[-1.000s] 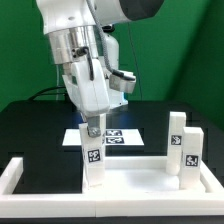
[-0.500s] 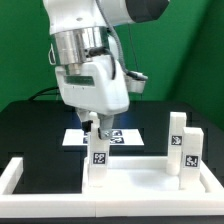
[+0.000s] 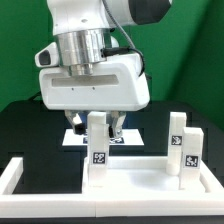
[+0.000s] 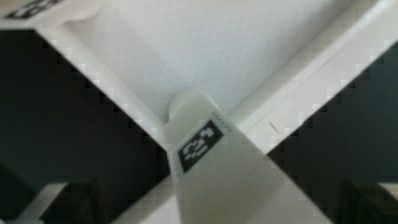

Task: Assemble desk

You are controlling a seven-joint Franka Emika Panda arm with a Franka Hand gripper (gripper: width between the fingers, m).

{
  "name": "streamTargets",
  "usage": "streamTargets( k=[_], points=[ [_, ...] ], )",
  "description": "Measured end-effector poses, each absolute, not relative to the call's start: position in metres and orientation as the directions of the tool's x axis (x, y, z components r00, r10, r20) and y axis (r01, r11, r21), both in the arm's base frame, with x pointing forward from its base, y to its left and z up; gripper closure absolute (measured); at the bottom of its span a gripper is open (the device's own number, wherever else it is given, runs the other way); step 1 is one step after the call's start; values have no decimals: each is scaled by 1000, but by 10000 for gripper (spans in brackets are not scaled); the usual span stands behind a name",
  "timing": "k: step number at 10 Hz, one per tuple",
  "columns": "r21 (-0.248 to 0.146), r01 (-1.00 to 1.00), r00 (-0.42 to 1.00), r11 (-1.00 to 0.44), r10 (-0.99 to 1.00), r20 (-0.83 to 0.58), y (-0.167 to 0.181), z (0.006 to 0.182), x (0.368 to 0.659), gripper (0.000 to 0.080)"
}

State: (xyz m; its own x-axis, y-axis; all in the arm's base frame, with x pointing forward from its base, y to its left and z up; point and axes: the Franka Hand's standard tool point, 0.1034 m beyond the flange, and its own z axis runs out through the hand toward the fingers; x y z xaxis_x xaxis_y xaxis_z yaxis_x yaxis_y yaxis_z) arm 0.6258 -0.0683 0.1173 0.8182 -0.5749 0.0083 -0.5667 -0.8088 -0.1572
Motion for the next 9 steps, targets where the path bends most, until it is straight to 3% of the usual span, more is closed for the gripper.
streamTargets(
  k=[1, 3, 6, 7, 8, 9],
  points=[
    [-100, -357, 931, -929, -362, 43, -68, 117, 628, 151],
    [-95, -96, 995, -991, -100, 31, -71, 115, 632, 151],
    [-98, -174, 984, -980, -177, 24, -71, 114, 632, 182],
    [-99, -232, 972, -968, -235, 18, -71, 114, 632, 361],
    [-101, -295, 955, -950, -297, 12, -71, 114, 632, 361],
    [-102, -374, 927, -922, -376, 3, -71, 114, 632, 513]
  ],
)
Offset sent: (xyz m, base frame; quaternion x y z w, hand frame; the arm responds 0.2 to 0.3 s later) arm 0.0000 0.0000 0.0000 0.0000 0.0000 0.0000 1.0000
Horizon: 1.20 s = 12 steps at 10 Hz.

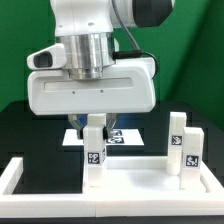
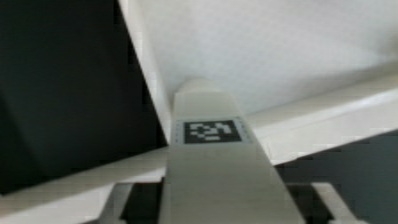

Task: Assemble desk

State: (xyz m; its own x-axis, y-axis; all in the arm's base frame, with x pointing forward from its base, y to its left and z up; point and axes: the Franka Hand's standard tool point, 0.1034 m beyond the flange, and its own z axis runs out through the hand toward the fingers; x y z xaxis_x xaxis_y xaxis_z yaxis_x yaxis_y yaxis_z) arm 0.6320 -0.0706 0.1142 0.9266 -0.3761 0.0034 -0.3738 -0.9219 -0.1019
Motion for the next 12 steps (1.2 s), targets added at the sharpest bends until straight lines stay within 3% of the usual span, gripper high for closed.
streamTargets(
  k=[4, 6, 9, 11, 12],
  points=[
    [-96, -706, 706, -701, -707, -33, -61, 114, 634, 511],
    [-104, -910, 410, -402, -909, -77, -59, 114, 636, 511],
    [-90, -996, -1, 14, -989, -146, -60, 113, 636, 511],
    [-73, -990, -112, 125, -981, -157, -57, 113, 637, 509],
    [-76, -992, -91, 104, -984, -156, -57, 113, 637, 509]
  ],
)
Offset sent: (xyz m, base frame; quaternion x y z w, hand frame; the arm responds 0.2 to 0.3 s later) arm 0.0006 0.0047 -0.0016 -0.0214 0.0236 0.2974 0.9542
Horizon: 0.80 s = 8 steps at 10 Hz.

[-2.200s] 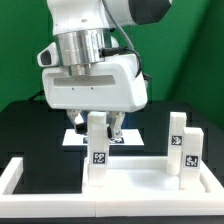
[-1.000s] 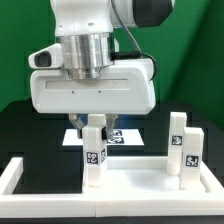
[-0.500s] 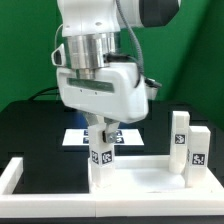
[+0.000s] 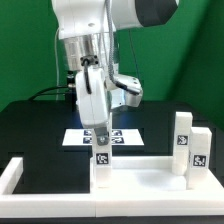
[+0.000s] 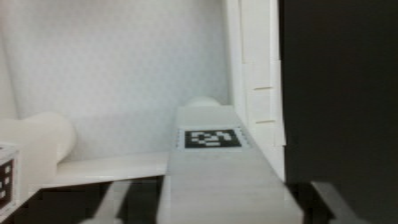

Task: Assemble desk

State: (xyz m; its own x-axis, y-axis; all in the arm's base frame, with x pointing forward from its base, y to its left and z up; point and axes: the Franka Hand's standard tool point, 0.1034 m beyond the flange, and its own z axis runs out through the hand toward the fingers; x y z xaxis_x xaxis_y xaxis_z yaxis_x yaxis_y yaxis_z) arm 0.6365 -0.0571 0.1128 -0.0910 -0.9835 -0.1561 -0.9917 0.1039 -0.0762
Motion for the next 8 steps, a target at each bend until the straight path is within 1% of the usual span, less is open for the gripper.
streamTargets(
  k=[1, 2, 3, 4, 5, 6, 8],
  points=[
    [-82, -994, -55, 68, -987, -153, -57, 113, 637, 387],
    [-82, -995, -49, 62, -987, -152, -57, 113, 636, 250],
    [-94, -985, 152, -142, -982, -110, -58, 111, 635, 181],
    [-95, -941, 332, -324, -939, -86, -57, 113, 635, 181],
    [-106, -888, 456, -448, -887, -67, -54, 116, 638, 156],
    [-108, -873, 484, -476, -873, -65, -55, 114, 637, 151],
    [-116, -781, 622, -614, -782, -45, -56, 114, 637, 150]
  ],
)
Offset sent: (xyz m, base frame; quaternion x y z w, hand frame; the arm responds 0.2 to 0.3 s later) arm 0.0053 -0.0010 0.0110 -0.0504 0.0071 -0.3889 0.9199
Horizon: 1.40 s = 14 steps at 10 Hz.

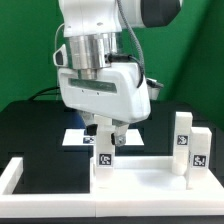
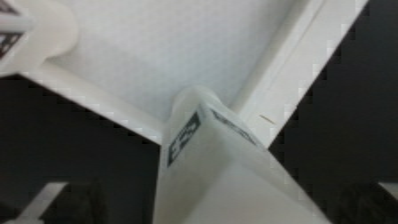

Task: Assemble desk

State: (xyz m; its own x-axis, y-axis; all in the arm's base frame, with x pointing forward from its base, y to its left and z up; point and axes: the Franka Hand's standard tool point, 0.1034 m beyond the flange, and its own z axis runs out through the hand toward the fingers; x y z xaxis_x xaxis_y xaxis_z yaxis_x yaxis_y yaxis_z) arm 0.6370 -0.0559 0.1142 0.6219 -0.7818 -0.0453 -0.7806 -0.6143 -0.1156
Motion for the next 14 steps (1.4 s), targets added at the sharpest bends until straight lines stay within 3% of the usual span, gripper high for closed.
streamTargets(
  k=[3, 4, 6, 7, 8, 9, 10, 13, 14],
  points=[
    [-100, -393, 918, -914, -397, 22, -53, 114, 638, 150],
    [-97, -294, 954, -951, -298, 31, -50, 113, 638, 150],
    [-98, -327, 943, -940, -331, 28, -51, 113, 638, 150],
    [-98, -326, 944, -940, -330, 28, -51, 113, 638, 280],
    [-100, -400, 915, -911, -404, 20, -51, 113, 638, 440],
    [-98, -477, 877, -874, -480, 11, -53, 113, 637, 440],
    [-98, -544, 837, -833, -547, 3, -54, 113, 637, 504],
    [-91, -794, 606, -601, -794, -38, -53, 113, 636, 504],
    [-90, -891, 451, -445, -890, -63, -53, 113, 636, 504]
  ],
)
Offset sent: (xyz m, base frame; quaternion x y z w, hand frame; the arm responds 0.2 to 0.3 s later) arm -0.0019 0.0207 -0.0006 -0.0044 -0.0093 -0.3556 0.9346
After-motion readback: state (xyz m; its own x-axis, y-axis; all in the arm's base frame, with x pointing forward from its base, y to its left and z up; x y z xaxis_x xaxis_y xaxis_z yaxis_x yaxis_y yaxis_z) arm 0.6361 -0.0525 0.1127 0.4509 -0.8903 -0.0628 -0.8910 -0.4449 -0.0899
